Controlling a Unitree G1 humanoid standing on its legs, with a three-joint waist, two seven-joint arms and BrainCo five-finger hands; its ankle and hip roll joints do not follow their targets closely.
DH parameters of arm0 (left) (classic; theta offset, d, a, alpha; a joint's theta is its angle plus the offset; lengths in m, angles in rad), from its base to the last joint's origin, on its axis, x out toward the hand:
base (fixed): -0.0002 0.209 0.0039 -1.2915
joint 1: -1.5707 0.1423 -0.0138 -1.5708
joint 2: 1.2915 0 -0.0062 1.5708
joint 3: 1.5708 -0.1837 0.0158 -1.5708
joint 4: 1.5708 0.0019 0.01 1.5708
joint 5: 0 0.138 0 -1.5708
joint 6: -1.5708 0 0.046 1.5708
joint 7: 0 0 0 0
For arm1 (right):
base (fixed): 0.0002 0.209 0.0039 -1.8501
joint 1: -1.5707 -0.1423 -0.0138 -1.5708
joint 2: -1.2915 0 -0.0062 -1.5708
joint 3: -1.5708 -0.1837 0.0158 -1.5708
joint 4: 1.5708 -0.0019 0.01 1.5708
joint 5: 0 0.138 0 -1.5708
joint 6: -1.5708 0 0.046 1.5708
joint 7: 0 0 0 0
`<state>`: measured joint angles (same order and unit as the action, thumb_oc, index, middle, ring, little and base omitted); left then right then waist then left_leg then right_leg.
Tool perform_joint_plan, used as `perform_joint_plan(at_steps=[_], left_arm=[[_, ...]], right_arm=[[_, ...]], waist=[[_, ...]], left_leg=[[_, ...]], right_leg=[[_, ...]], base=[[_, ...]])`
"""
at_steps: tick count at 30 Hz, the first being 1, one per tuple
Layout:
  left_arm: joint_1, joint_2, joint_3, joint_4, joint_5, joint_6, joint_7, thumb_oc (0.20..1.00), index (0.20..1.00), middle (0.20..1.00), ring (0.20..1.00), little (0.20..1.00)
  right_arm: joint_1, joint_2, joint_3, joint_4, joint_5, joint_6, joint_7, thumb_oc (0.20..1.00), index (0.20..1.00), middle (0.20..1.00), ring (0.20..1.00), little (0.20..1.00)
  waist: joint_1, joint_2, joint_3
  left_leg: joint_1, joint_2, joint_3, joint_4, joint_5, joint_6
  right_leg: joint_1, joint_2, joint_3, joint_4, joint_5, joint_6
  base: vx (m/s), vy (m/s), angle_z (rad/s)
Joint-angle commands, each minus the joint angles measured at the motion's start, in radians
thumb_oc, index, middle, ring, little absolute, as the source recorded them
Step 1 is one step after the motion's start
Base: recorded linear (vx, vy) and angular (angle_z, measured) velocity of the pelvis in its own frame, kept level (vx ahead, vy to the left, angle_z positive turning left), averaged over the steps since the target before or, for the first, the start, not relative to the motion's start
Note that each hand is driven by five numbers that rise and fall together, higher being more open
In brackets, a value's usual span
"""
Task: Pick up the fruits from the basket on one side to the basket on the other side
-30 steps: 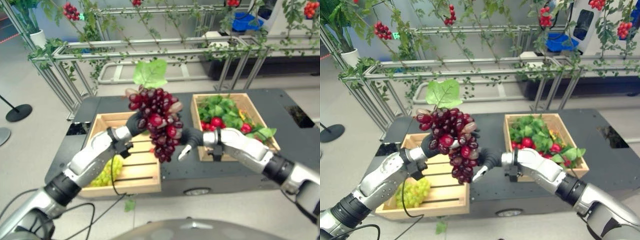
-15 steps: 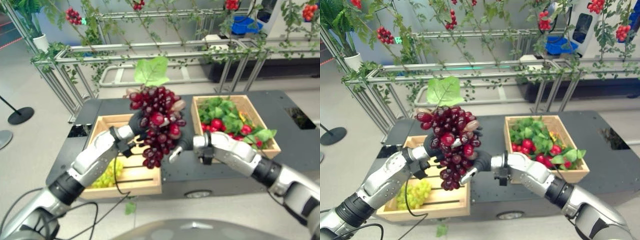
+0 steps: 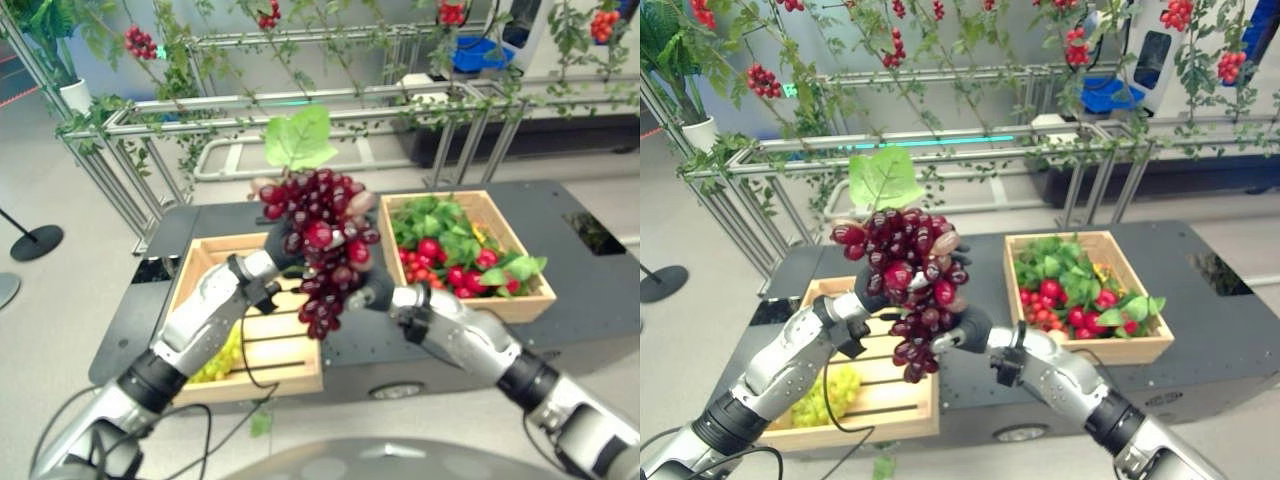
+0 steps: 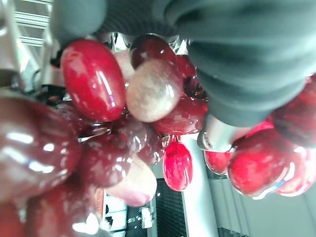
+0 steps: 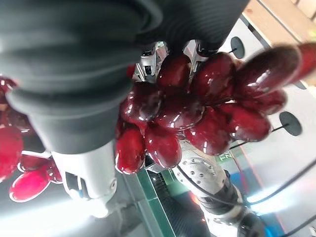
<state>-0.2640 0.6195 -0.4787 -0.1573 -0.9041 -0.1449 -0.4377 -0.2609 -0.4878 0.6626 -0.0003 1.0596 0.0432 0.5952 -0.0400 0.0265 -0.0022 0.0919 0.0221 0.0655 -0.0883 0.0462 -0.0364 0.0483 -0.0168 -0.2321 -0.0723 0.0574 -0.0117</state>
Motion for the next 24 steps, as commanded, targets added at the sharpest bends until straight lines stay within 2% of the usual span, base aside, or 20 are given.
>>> perform_joint_plan(at_steps=[1, 16, 17, 18, 19, 20, 21, 24], left_arm=[[-0.024, -0.011, 0.069, 0.060, 0.015, -0.073, 0.010, 0.200, 0.200, 0.200, 0.200, 0.200], [-0.025, -0.061, 0.068, 0.067, 0.022, -0.092, 0.035, 0.200, 0.200, 0.200, 0.200, 0.200], [-0.022, -0.061, 0.069, 0.064, 0.022, -0.093, 0.037, 0.200, 0.200, 0.200, 0.200, 0.200], [-0.021, -0.061, 0.069, 0.064, 0.022, -0.093, 0.037, 0.200, 0.200, 0.200, 0.200, 0.200], [-0.021, -0.060, 0.070, 0.061, 0.022, -0.093, 0.038, 0.200, 0.200, 0.200, 0.200, 0.200], [-0.022, -0.060, 0.068, 0.059, 0.022, -0.094, 0.039, 0.200, 0.200, 0.200, 0.200, 0.200], [-0.023, -0.060, 0.066, 0.060, 0.024, -0.094, 0.040, 0.200, 0.200, 0.200, 0.200, 0.200], [-0.025, -0.063, 0.064, 0.061, 0.022, -0.093, 0.042, 0.200, 0.200, 0.200, 0.200, 0.200]], right_arm=[[-0.042, 0.071, -0.072, -0.101, 0.127, -0.101, 0.001, 1.000, 1.000, 1.000, 1.000, 1.000], [-0.064, 0.139, -0.009, -0.130, 0.172, -0.104, -0.018, 1.000, 1.000, 1.000, 1.000, 1.000], [-0.074, 0.149, 0.006, -0.127, 0.172, -0.101, -0.018, 0.758, 0.758, 0.758, 0.758, 0.758], [-0.074, 0.149, 0.006, -0.127, 0.172, -0.101, -0.018, 0.608, 0.608, 0.608, 0.608, 0.608], [-0.079, 0.151, 0.014, -0.129, 0.172, -0.100, -0.017, 0.520, 0.520, 0.520, 0.520, 0.520], [-0.085, 0.155, 0.021, -0.129, 0.175, -0.100, -0.018, 0.316, 0.316, 0.316, 0.316, 0.316], [-0.091, 0.156, 0.027, -0.123, 0.173, -0.101, -0.021, 0.200, 0.200, 0.200, 0.200, 0.200], [-0.109, 0.159, 0.039, -0.123, 0.169, -0.104, -0.025, 0.200, 0.200, 0.200, 0.200, 0.200]], waist=[[0.000, -0.037, -0.020], [-0.001, -0.033, -0.026], [-0.001, -0.033, -0.029], [-0.001, -0.033, -0.029], [0.000, -0.033, -0.030], [0.001, -0.033, -0.032], [0.001, -0.033, -0.032], [0.002, -0.032, -0.033]], left_leg=[[0.011, -0.041, 0.024, 0.021, -0.093, 0.027], [0.019, -0.038, 0.027, 0.024, -0.103, 0.027], [0.020, -0.038, 0.028, 0.024, -0.104, 0.027], [0.020, -0.038, 0.028, 0.024, -0.104, 0.027], [0.020, -0.038, 0.028, 0.024, -0.104, 0.027], [0.020, -0.037, 0.028, 0.024, -0.104, 0.027], [0.021, -0.037, 0.027, 0.023, -0.104, 0.027], [0.022, -0.037, 0.027, 0.022, -0.105, 0.027]], right_leg=[[-0.014, -0.028, -0.013, 0.105, -0.118, 0.095], [-0.013, -0.027, -0.007, 0.114, -0.129, 0.095], [-0.011, -0.027, -0.006, 0.110, -0.128, 0.094], [-0.011, -0.027, -0.006, 0.110, -0.128, 0.094], [-0.009, -0.027, -0.007, 0.108, -0.129, 0.094], [-0.007, -0.027, -0.007, 0.108, -0.129, 0.093], [-0.007, -0.026, -0.006, 0.107, -0.129, 0.093], [-0.006, -0.027, -0.007, 0.106, -0.129, 0.092]], base=[[0.03, 0.004, -0.01], [0.01, 0.000, 0.00], [0.00, 0.000, 0.00], [0.00, 0.000, 0.00], [0.00, 0.000, 0.00], [0.00, 0.000, 0.00], [0.00, 0.000, 0.00], [0.00, 0.000, 0.00]])
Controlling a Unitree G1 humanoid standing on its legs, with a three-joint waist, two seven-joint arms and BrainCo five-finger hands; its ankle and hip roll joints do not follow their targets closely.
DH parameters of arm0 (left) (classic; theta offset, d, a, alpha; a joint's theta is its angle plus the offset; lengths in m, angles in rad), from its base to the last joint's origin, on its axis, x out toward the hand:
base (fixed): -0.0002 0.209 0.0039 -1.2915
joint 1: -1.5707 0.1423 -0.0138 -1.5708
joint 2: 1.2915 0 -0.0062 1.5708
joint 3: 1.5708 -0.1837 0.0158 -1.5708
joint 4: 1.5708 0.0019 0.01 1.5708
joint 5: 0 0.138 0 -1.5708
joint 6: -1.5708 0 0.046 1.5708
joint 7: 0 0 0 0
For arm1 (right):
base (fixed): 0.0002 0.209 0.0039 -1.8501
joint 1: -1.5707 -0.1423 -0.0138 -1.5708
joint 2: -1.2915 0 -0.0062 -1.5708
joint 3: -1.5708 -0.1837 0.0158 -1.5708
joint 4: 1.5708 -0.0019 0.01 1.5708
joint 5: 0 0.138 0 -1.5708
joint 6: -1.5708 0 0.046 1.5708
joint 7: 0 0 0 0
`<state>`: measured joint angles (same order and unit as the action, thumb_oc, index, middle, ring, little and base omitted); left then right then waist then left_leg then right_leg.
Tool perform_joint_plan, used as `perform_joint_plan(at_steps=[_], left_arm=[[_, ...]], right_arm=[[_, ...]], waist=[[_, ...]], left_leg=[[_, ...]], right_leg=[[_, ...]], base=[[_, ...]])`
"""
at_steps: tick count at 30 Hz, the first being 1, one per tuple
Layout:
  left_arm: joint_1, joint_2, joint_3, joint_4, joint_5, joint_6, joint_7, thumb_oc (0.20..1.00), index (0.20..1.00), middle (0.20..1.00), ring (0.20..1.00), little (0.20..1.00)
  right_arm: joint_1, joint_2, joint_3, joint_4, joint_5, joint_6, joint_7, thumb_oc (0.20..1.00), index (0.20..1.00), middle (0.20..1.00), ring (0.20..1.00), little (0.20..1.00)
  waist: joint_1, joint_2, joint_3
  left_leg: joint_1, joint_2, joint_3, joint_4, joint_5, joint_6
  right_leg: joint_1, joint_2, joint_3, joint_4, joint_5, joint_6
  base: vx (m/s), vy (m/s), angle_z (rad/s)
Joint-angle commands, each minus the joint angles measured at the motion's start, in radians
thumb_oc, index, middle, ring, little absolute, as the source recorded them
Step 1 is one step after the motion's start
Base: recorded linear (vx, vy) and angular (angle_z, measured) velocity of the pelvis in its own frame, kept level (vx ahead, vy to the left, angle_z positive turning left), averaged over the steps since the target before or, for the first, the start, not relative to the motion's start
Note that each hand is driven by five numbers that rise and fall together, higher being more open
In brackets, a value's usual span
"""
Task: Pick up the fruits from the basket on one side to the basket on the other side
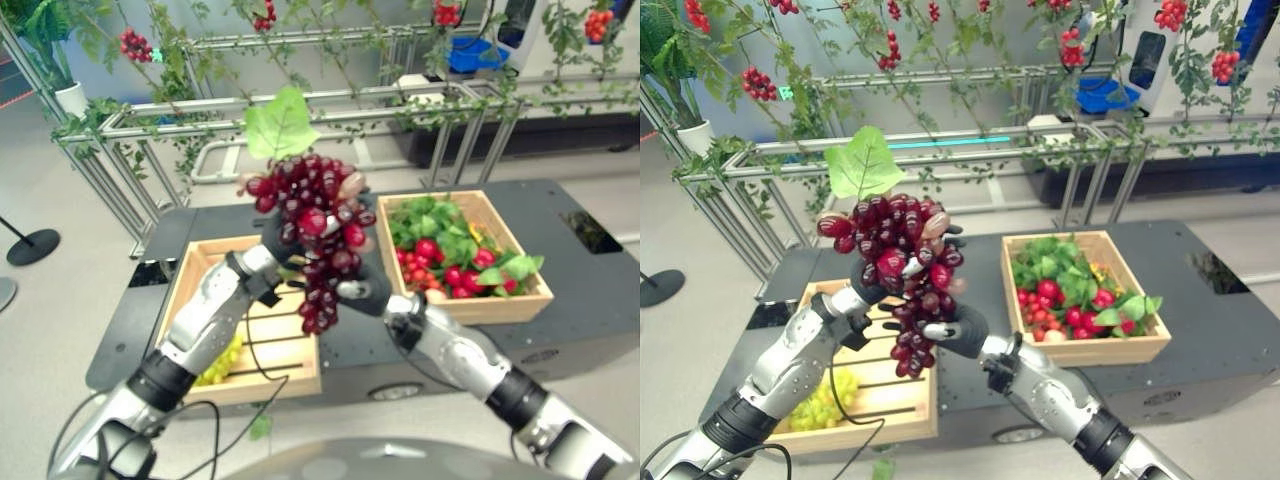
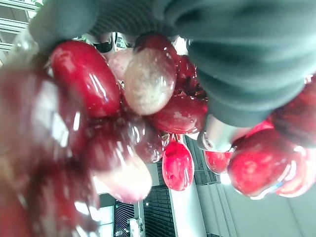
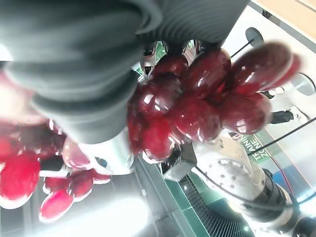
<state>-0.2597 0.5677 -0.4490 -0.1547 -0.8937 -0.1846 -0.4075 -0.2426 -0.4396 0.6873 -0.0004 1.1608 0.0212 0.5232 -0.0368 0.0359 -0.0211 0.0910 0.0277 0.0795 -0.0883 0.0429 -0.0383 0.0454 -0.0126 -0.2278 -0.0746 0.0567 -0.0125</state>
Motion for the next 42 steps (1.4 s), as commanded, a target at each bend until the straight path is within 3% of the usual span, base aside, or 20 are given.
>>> perform_joint_plan(at_steps=[1, 25, 26, 34, 42], left_arm=[[-0.030, -0.014, 0.031, 0.057, 0.010, -0.052, 0.013, 0.200, 0.200, 0.200, 0.200, 0.200], [-0.036, -0.022, 0.022, 0.059, 0.009, -0.054, 0.006, 0.200, 0.200, 0.200, 0.200, 0.200], [-0.030, -0.009, 0.031, 0.048, 0.014, -0.054, 0.005, 1.000, 1.000, 1.000, 1.000, 1.000], [0.009, 0.036, 0.086, 0.025, 0.004, -0.056, -0.011, 1.000, 1.000, 1.000, 1.000, 1.000], [0.109, 0.102, 0.188, -0.025, -0.039, -0.053, -0.041, 1.000, 1.000, 1.000, 1.000, 1.000]], right_arm=[[-0.144, 0.117, 0.023, -0.119, 0.065, -0.086, 0.042, 0.200, 0.200, 0.200, 0.200, 0.200], [-0.181, 0.127, 0.048, -0.104, 0.068, -0.088, 0.031, 0.200, 0.200, 0.200, 0.200, 0.200], [-0.177, 0.109, 0.040, -0.106, 0.060, -0.090, 0.033, 0.200, 0.200, 0.200, 0.200, 0.200], [-0.149, -0.016, -0.046, -0.141, 0.033, -0.106, 0.048, 0.200, 0.200, 0.200, 0.200, 0.200], [-0.034, -0.206, -0.261, -0.211, 0.050, -0.134, 0.065, 0.200, 0.200, 0.200, 0.200, 0.200]], waist=[[0.000, -0.042, -0.015], [0.000, -0.044, -0.017], [-0.001, -0.044, -0.016], [-0.005, -0.048, -0.018], [-0.010, -0.057, -0.026]], left_leg=[[0.024, -0.042, 0.012, 0.020, -0.101, 0.029], [0.024, -0.043, 0.009, 0.019, -0.098, 0.027], [0.024, -0.043, 0.008, 0.018, -0.097, 0.027], [0.022, -0.042, 0.007, 0.015, -0.093, 0.025], [0.016, -0.044, 0.009, 0.010, -0.090, 0.024]], right_leg=[[0.000, -0.032, -0.010, 0.106, -0.129, 0.092], [0.005, -0.032, -0.011, 0.095, -0.124, 0.086], [0.006, -0.031, -0.012, 0.093, -0.123, 0.087], [0.004, -0.030, -0.008, 0.088, -0.119, 0.088], [0.002, -0.029, -0.007, 0.067, -0.107, 0.095]], base=[[0.00, 0.000, 0.00], [0.00, 0.000, 0.00], [0.00, 0.000, 0.00], [0.00, 0.000, 0.00], [0.00, 0.000, 0.00]])
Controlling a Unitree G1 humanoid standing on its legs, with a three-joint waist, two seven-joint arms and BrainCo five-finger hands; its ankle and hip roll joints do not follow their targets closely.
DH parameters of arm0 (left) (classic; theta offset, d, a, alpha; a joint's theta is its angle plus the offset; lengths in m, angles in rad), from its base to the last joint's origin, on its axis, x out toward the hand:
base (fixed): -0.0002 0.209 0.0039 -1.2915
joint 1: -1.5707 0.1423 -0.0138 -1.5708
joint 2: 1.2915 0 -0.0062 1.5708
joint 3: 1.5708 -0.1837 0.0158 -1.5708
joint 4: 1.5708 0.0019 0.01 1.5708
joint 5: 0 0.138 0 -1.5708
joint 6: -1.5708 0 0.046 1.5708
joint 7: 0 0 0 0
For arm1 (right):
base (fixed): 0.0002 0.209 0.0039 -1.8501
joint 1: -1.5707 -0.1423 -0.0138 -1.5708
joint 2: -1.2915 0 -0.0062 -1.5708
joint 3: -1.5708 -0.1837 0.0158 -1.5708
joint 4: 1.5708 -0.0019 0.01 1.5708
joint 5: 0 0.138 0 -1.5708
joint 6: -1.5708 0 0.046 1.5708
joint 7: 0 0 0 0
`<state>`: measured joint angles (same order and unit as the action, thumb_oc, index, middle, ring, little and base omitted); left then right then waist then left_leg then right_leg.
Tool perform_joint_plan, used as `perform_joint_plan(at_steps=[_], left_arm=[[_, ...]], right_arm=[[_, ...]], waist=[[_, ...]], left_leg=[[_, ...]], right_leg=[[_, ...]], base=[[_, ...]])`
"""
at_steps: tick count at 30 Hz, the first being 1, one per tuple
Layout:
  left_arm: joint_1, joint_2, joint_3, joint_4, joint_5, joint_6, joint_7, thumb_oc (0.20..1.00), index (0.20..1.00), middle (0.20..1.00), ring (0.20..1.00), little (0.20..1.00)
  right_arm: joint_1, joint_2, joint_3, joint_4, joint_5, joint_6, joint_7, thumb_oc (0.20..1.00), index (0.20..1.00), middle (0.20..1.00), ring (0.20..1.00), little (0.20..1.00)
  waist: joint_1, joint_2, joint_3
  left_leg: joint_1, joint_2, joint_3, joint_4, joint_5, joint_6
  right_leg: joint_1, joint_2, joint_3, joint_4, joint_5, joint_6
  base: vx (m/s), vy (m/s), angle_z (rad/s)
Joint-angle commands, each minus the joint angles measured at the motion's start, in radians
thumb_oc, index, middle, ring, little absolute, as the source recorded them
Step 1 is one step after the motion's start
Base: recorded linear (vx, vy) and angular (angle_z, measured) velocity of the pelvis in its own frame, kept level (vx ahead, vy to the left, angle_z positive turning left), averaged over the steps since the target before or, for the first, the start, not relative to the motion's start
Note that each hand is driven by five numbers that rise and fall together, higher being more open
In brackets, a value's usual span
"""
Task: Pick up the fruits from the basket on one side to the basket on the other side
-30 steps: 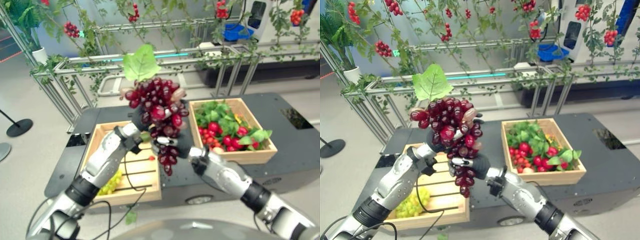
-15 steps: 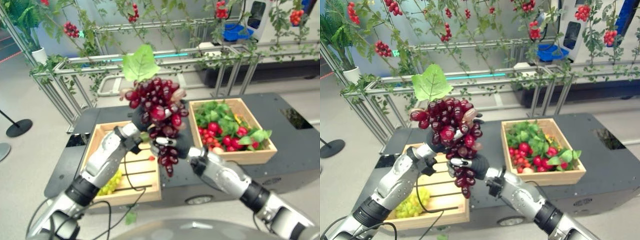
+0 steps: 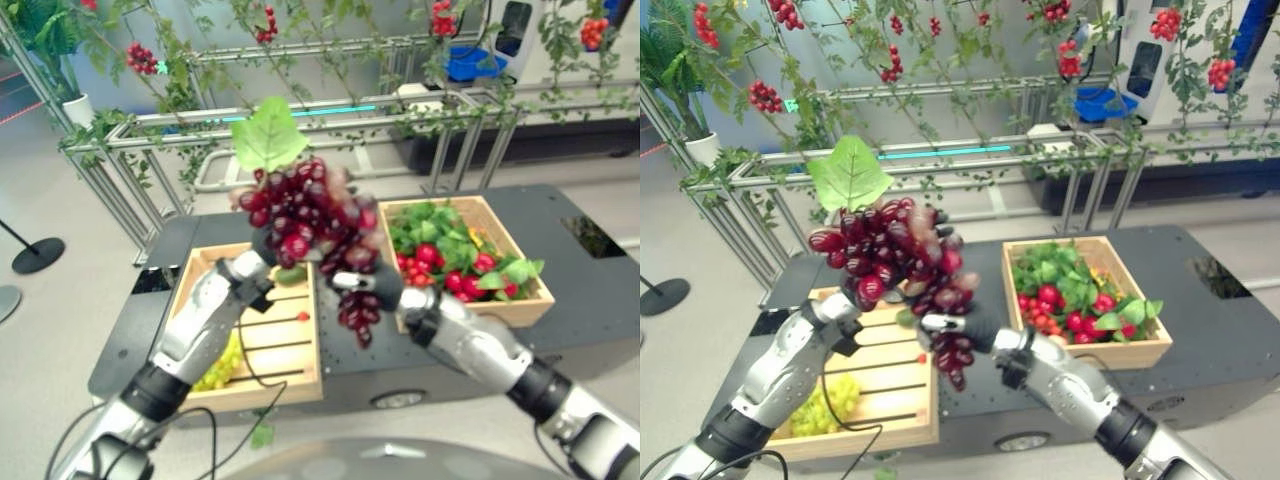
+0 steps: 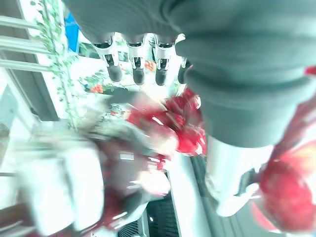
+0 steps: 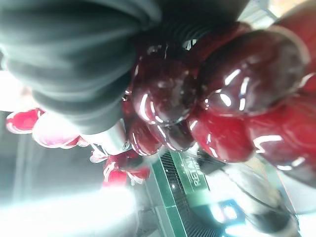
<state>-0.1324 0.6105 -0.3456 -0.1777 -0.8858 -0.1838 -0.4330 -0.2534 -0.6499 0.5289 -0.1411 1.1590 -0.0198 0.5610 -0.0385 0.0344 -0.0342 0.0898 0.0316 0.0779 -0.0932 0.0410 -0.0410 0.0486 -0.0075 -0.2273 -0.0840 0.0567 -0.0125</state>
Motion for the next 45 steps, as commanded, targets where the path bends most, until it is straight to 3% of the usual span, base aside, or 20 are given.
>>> perform_joint_plan(at_steps=[1, 12, 19, 28, 35, 37, 40, 41, 42, 44, 45], left_arm=[[-0.018, 0.059, 0.084, -0.003, -0.046, -0.054, -0.016, 1.000, 1.000, 1.000, 1.000, 1.000], [0.129, 0.129, 0.257, -0.053, -0.110, -0.063, -0.039, 1.000, 1.000, 1.000, 1.000, 1.000], [0.210, 0.140, 0.344, -0.055, -0.129, -0.064, -0.041, 1.000, 1.000, 1.000, 1.000, 1.000], [0.266, 0.095, 0.437, -0.026, -0.132, -0.079, -0.014, 1.000, 1.000, 1.000, 1.000, 1.000], [0.196, 0.076, 0.444, -0.014, -0.092, -0.122, 0.032, 1.000, 1.000, 1.000, 1.000, 1.000], [0.170, 0.060, 0.446, -0.013, -0.082, -0.139, 0.053, 1.000, 1.000, 1.000, 1.000, 1.000], [0.140, 0.049, 0.470, -0.023, -0.053, -0.157, 0.094, 1.000, 1.000, 1.000, 1.000, 1.000], [0.131, 0.045, 0.481, -0.029, -0.040, -0.157, 0.104, 1.000, 1.000, 1.000, 1.000, 1.000], [0.123, 0.032, 0.489, -0.039, -0.038, -0.160, 0.108, 1.000, 1.000, 1.000, 1.000, 1.000], [0.105, -0.017, 0.473, -0.024, -0.040, -0.167, 0.106, 1.000, 1.000, 1.000, 1.000, 1.000], [0.103, -0.018, 0.472, -0.021, -0.039, -0.168, 0.105, 1.000, 1.000, 1.000, 1.000, 1.000]], right_arm=[[-0.023, 0.004, -0.103, -0.070, 0.052, -0.092, 0.027, 0.200, 0.200, 0.200, 0.200, 0.200], [0.155, -0.168, -0.410, -0.059, 0.062, -0.136, 0.027, 0.200, 0.200, 0.200, 0.200, 0.200], [0.243, -0.188, -0.542, -0.038, 0.047, -0.157, 0.016, 0.200, 0.200, 0.200, 0.200, 0.200], [0.332, -0.159, -0.724, 0.000, 0.025, -0.202, -0.024, 0.200, 0.200, 0.200, 0.200, 0.200], [0.360, -0.135, -0.833, 0.023, -0.017, -0.239, -0.074, 0.200, 0.200, 0.200, 0.200, 0.200], [0.348, -0.131, -0.844, 0.028, -0.019, -0.244, -0.083, 0.200, 0.200, 0.200, 0.200, 0.200], [0.307, -0.129, -0.828, 0.038, -0.025, -0.246, -0.102, 0.200, 0.200, 0.200, 0.200, 0.200], [0.297, -0.122, -0.828, 0.035, -0.029, -0.246, -0.108, 0.200, 0.200, 0.200, 0.200, 0.200], [0.298, -0.110, -0.833, 0.027, -0.025, -0.248, -0.106, 0.200, 0.200, 0.200, 0.200, 0.200], [0.317, -0.095, -0.841, 0.028, -0.025, -0.252, -0.098, 0.200, 0.200, 0.200, 0.200, 0.200], [0.318, -0.097, -0.841, 0.028, -0.024, -0.253, -0.097, 0.200, 0.200, 0.200, 0.200, 0.200]], waist=[[-0.008, -0.055, -0.013], [-0.016, -0.069, -0.010], [-0.017, -0.072, -0.008], [-0.034, -0.074, -0.003], [-0.086, -0.060, 0.048], [-0.096, -0.060, 0.074], [-0.047, -0.062, 0.094], [-0.040, -0.068, 0.094], [-0.046, -0.074, 0.092], [-0.087, -0.082, 0.085], [-0.082, -0.080, 0.086]], left_leg=[[0.017, -0.048, 0.010, 0.015, -0.089, 0.027], [0.014, -0.048, 0.009, 0.012, -0.090, 0.027], [0.014, -0.051, 0.011, 0.011, -0.094, 0.029], [0.014, -0.061, 0.031, 0.022, -0.112, 0.041], [-0.002, -0.063, 0.094, 0.046, -0.129, 0.068], [0.003, -0.056, 0.131, 0.043, -0.133, 0.069], [0.012, -0.037, 0.235, 0.069, -0.172, 0.051], [0.013, -0.036, 0.270, 0.088, -0.183, 0.051], [0.019, -0.036, 0.296, 0.098, -0.191, 0.053], [0.040, -0.032, 0.338, 0.142, -0.233, 0.050], [0.039, -0.028, 0.343, 0.149, -0.239, 0.048]], right_leg=[[-0.001, -0.034, -0.008, 0.076, -0.107, 0.095], [-0.004, -0.034, -0.007, 0.073, -0.099, 0.103], [-0.005, -0.034, -0.003, 0.072, -0.097, 0.107], [-0.018, -0.037, 0.021, 0.079, -0.092, 0.116], [-0.132, -0.053, 0.083, 0.243, -0.094, 0.145], [-0.186, -0.060, 0.065, 0.301, -0.082, 0.160], [-0.233, -0.143, -0.280, 0.361, -0.094, 0.145], [-0.222, -0.164, -0.385, 0.364, -0.105, 0.123], [-0.219, -0.173, -0.417, 0.352, -0.109, 0.113], [-0.215, -0.138, -0.354, 0.311, -0.114, 0.101], [-0.214, -0.134, -0.350, 0.308, -0.112, 0.100]], base=[[0.00, 0.000, 0.00], [0.00, 0.000, 0.00], [0.00, 0.000, 0.00], [0.00, 0.024, -0.04], [-0.06, 0.090, -0.28], [-0.12, 0.070, -0.52], [-0.04, 0.066, -1.56], [0.08, -0.011, -1.35], [0.05, -0.089, -1.31], [0.14, -0.145, -1.02], [0.16, -0.121, -0.72]])
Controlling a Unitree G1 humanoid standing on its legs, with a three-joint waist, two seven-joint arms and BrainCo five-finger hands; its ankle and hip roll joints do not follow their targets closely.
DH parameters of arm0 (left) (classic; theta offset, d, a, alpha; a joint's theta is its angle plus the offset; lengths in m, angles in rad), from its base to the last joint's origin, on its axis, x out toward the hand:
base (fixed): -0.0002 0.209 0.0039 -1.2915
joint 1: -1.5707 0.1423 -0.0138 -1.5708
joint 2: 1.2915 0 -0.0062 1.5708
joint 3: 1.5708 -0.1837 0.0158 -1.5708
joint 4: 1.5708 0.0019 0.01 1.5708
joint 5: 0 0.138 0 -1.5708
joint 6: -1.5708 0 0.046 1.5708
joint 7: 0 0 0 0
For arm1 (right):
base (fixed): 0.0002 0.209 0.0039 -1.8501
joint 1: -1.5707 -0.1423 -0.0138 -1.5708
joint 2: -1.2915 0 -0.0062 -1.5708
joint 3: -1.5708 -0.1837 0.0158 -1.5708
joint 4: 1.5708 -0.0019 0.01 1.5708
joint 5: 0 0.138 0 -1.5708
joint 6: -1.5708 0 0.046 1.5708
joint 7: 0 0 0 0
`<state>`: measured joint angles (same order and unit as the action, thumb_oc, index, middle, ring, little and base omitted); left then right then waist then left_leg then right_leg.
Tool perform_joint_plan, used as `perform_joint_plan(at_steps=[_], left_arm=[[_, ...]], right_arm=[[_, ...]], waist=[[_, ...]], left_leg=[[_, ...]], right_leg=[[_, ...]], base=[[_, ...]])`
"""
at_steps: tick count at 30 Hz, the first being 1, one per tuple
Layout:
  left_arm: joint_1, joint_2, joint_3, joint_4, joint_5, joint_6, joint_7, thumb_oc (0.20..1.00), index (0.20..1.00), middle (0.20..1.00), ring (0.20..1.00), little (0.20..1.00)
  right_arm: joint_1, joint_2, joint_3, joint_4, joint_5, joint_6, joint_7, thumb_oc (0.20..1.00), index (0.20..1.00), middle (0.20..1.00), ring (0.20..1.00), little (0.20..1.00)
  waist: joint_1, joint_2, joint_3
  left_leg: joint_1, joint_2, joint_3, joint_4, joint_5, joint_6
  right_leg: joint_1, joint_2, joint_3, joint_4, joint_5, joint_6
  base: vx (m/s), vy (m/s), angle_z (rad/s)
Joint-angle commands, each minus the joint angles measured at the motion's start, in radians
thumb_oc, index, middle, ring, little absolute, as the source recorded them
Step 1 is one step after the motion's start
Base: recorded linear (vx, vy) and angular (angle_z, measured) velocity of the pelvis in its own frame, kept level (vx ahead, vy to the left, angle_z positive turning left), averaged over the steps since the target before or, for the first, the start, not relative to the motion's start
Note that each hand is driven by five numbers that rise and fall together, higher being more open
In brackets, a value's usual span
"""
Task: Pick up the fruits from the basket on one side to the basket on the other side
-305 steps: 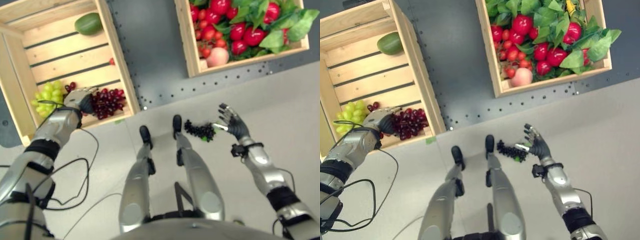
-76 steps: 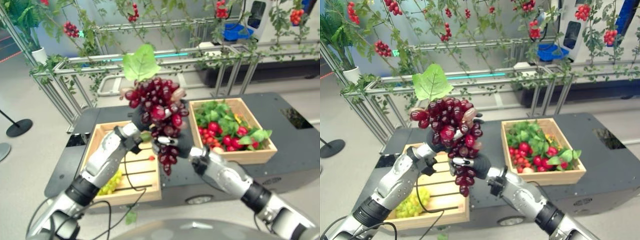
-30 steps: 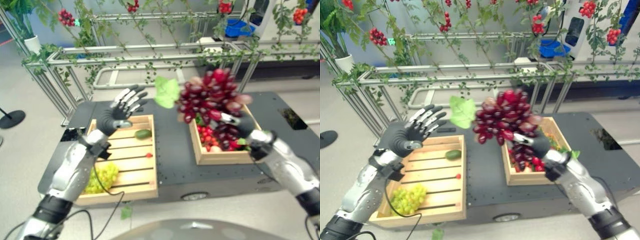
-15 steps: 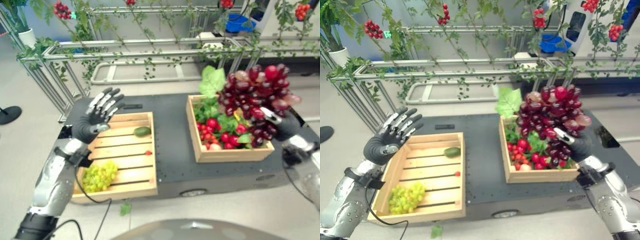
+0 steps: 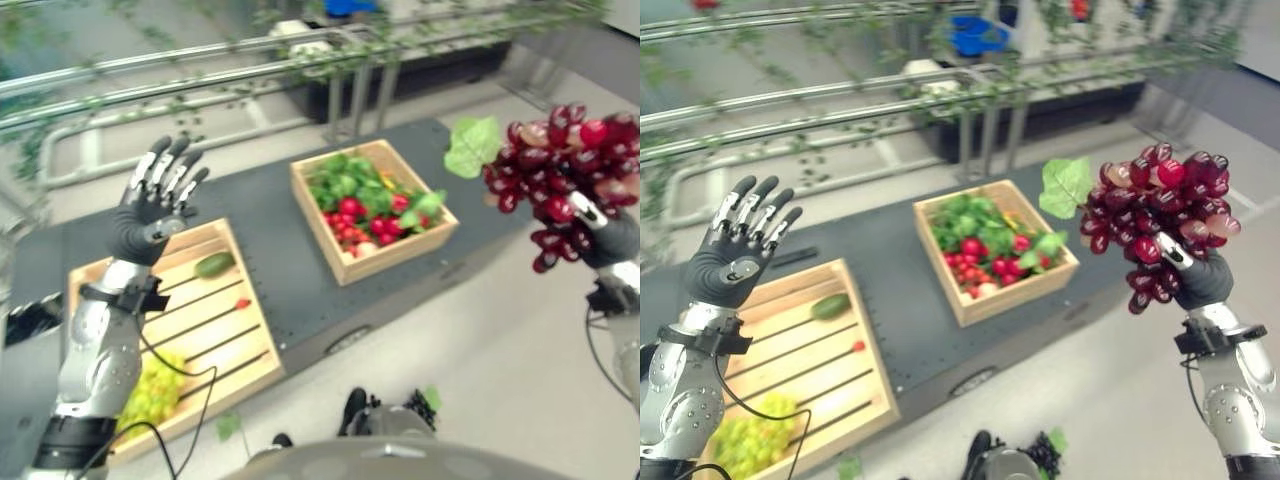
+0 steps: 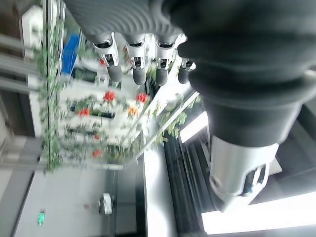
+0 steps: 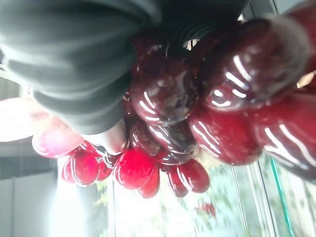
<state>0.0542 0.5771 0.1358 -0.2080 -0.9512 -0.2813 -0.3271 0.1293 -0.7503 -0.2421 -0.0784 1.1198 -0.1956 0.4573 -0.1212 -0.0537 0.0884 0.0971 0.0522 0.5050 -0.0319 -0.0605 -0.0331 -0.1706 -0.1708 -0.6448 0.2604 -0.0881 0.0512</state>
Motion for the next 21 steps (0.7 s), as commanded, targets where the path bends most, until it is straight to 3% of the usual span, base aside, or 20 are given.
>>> perform_joint_plan(at_steps=[1, 5, 7, 10, 12, 13, 15, 17, 21], left_arm=[[-0.088, 0.014, -0.008, 0.003, 0.035, -0.077, 0.000, 1.000, 1.000, 1.000, 1.000, 1.000], [-0.099, -0.008, -0.023, 0.019, 0.038, -0.095, 0.015, 1.000, 1.000, 1.000, 1.000, 1.000], [-0.098, -0.019, -0.022, 0.027, 0.039, -0.101, 0.024, 1.000, 1.000, 1.000, 1.000, 1.000], [-0.108, -0.020, -0.018, 0.028, 0.065, -0.121, 0.055, 1.000, 1.000, 1.000, 1.000, 1.000], [-0.112, -0.022, -0.015, 0.026, 0.069, -0.126, 0.066, 1.000, 1.000, 1.000, 1.000, 1.000], [-0.109, -0.030, -0.004, 0.025, 0.089, -0.132, 0.084, 1.000, 1.000, 1.000, 1.000, 1.000], [-0.107, -0.033, 0.006, 0.033, 0.093, -0.136, 0.092, 1.000, 1.000, 1.000, 1.000, 1.000], [-0.104, -0.031, 0.004, 0.035, 0.115, -0.139, 0.097, 1.000, 1.000, 1.000, 1.000, 1.000], [-0.107, -0.026, 0.010, 0.043, 0.161, -0.152, 0.114, 1.000, 1.000, 1.000, 1.000, 1.000]], right_arm=[[-0.068, 0.005, -0.069, -0.043, 0.020, -0.078, 0.010, 0.200, 0.200, 0.200, 0.200, 0.200], [-0.083, 0.006, -0.049, -0.070, 0.026, -0.089, 0.008, 0.200, 0.200, 0.200, 0.200, 0.200], [-0.082, 0.009, -0.042, -0.064, 0.020, -0.093, 0.002, 0.200, 0.200, 0.200, 0.200, 0.200], [-0.090, 0.010, -0.033, -0.059, 0.012, -0.104, -0.008, 0.200, 0.200, 0.200, 0.200, 0.200], [-0.097, 0.011, -0.028, -0.056, 0.009, -0.110, -0.015, 0.200, 0.200, 0.200, 0.200, 0.200], [-0.107, 0.013, -0.023, -0.049, -0.003, -0.119, -0.030, 0.200, 0.200, 0.200, 0.200, 0.200], [-0.110, 0.020, -0.027, -0.031, 0.005, -0.128, -0.031, 0.200, 0.200, 0.200, 0.200, 0.200], [-0.129, 0.023, -0.013, -0.006, -0.021, -0.137, -0.044, 0.200, 0.200, 0.200, 0.200, 0.200], [-0.183, 0.021, 0.036, 0.041, -0.055, -0.147, -0.059, 0.200, 0.200, 0.200, 0.200, 0.200]], waist=[[-0.007, 0.010, -0.038], [-0.030, 0.007, -0.037], [-0.032, 0.008, -0.038], [-0.011, -0.004, -0.024], [-0.001, -0.021, -0.018], [0.028, -0.038, -0.005], [0.048, -0.054, 0.004], [0.079, -0.067, 0.008], [0.133, -0.057, 0.012]], left_leg=[[0.038, -0.040, -0.066, 0.109, -0.149, 0.035], [0.041, 0.014, -0.001, 0.246, -0.148, -0.005], [0.038, 0.034, 0.002, 0.306, -0.104, -0.039], [-0.022, 0.060, -0.107, 0.475, 0.006, -0.099], [-0.060, 0.048, -0.132, 0.497, 0.034, -0.089], [-0.129, 0.031, -0.199, 0.500, 0.012, -0.067], [-0.176, 0.043, -0.245, 0.476, -0.030, -0.038], [-0.224, 0.005, -0.351, 0.413, -0.061, -0.016], [-0.212, -0.062, -0.628, 0.254, -0.014, -0.036]], right_leg=[[0.012, 0.039, 0.065, -0.048, 0.030, 0.032], [0.062, 0.099, 0.127, -0.119, 0.005, 0.004], [0.087, 0.141, 0.179, -0.155, -0.006, -0.012], [0.128, 0.194, 0.256, -0.203, -0.015, -0.042], [0.133, 0.188, 0.264, -0.223, 0.004, -0.053], [0.157, 0.179, 0.302, -0.237, 0.008, -0.044], [0.174, 0.163, 0.325, -0.234, 0.009, -0.030], [0.187, 0.151, 0.372, -0.224, 0.009, -0.018], [0.202, 0.164, 0.486, -0.198, 0.000, -0.008]], base=[[0.12, -0.075, -0.65], [0.16, -0.131, -0.64], [0.17, -0.148, -0.83], [0.14, -0.158, -0.78], [0.02, -0.025, -0.63], [0.09, 0.037, -0.60], [0.14, 0.080, -0.74], [0.15, 0.142, -0.48], [0.13, 0.187, -0.81]])
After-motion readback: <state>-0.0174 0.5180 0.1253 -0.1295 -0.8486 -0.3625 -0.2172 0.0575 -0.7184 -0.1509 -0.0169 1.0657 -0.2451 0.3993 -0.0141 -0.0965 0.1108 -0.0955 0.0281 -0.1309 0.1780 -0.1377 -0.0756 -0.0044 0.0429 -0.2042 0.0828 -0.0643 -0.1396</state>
